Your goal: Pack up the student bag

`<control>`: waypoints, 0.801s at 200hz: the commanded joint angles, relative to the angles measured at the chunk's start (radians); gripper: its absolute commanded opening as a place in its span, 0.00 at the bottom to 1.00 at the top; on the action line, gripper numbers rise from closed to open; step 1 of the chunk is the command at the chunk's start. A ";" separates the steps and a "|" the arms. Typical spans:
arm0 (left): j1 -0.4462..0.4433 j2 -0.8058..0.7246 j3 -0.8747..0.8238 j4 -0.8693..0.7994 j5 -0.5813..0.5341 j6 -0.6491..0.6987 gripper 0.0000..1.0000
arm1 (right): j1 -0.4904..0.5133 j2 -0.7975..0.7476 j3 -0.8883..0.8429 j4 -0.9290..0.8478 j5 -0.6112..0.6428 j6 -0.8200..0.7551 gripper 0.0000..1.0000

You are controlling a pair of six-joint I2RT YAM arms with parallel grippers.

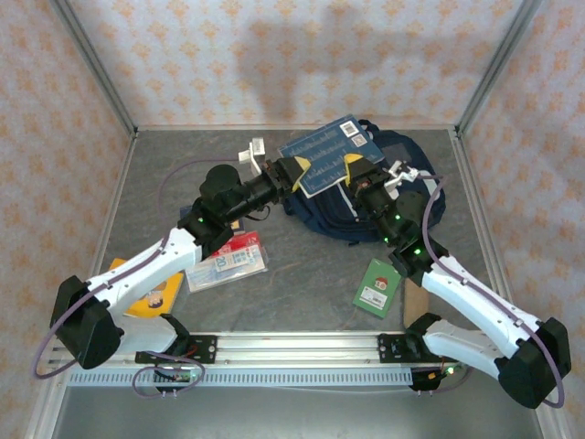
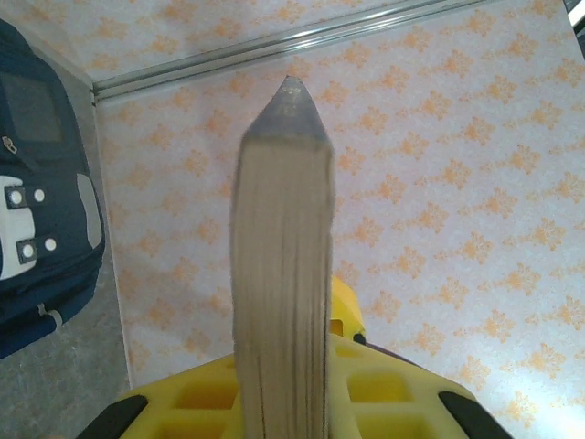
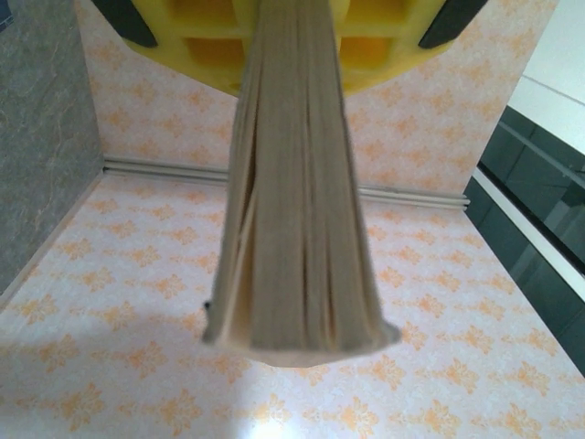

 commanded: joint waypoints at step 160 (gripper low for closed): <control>0.033 -0.133 0.050 -0.484 -0.098 0.285 0.00 | -0.009 -0.018 0.147 -0.702 0.017 -0.526 0.63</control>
